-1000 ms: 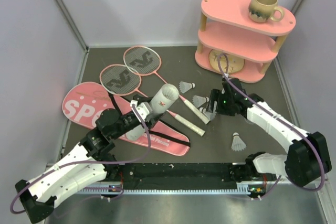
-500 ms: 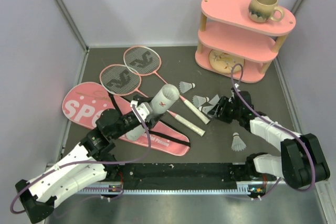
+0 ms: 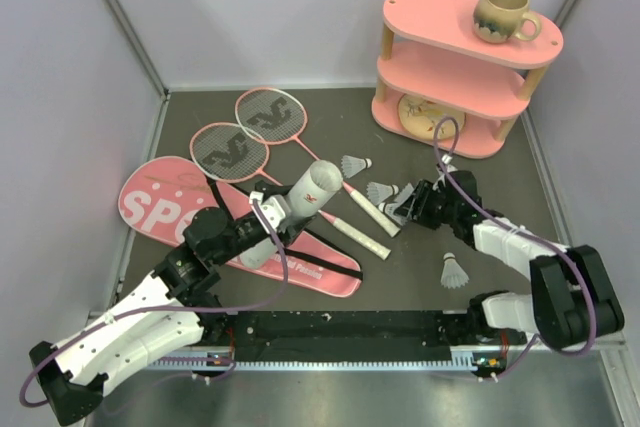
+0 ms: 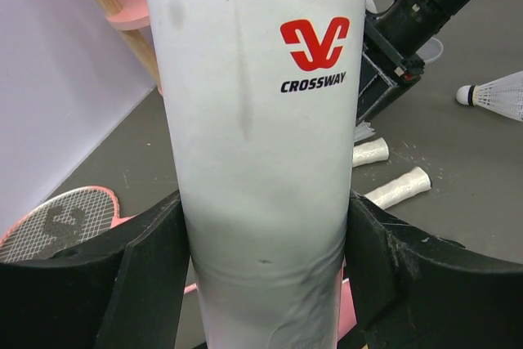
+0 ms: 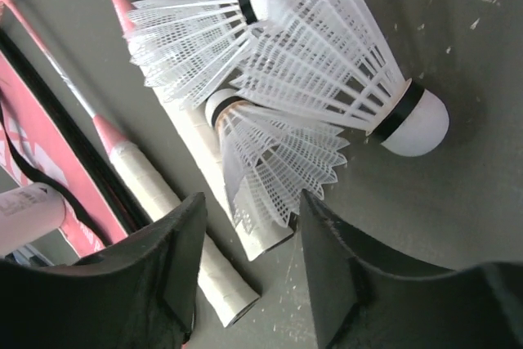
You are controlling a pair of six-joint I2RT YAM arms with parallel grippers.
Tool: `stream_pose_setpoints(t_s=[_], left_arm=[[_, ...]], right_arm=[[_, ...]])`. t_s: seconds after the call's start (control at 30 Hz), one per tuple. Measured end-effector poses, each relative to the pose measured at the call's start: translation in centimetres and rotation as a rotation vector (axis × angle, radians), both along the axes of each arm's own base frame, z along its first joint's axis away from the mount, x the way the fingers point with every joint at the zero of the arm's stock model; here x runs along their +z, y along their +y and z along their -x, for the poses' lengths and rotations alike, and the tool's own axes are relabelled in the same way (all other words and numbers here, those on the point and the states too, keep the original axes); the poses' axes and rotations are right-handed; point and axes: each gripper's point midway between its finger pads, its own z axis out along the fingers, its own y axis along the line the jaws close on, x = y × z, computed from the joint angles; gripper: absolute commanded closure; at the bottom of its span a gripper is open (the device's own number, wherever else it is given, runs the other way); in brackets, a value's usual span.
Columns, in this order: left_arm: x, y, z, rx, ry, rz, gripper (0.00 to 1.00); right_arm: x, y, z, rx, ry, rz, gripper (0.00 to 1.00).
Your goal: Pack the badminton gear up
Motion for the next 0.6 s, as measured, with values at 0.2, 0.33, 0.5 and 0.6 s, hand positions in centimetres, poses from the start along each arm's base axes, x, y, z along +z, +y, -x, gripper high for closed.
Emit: stream_pose_setpoints(t_s=[0.2,0.33,0.5,0.6], left_arm=[[0.0,0.0,0.0,0.000,-0.001,0.001,0.91],[0.0,0.0,0.0,0.000,-0.001,0.001,0.91],[-0.1,-0.1,-0.1,-0.001,0.000,0.000,0.91],[-0.1,-0.1,-0.1,-0.001,0.000,0.000,0.91]], right_arm=[[-1.8,0.9,-0.6,0.030,0.034,-0.029,0.83],[-1.5,1.4,-1.0,0.041,0.022,-0.049,1.00],[1.1,0.4,-0.8,0.032,-0.023,0.001,1.00],[5.8,-0.6,-0.3,0.033,-0.148,0.042,1.00]])
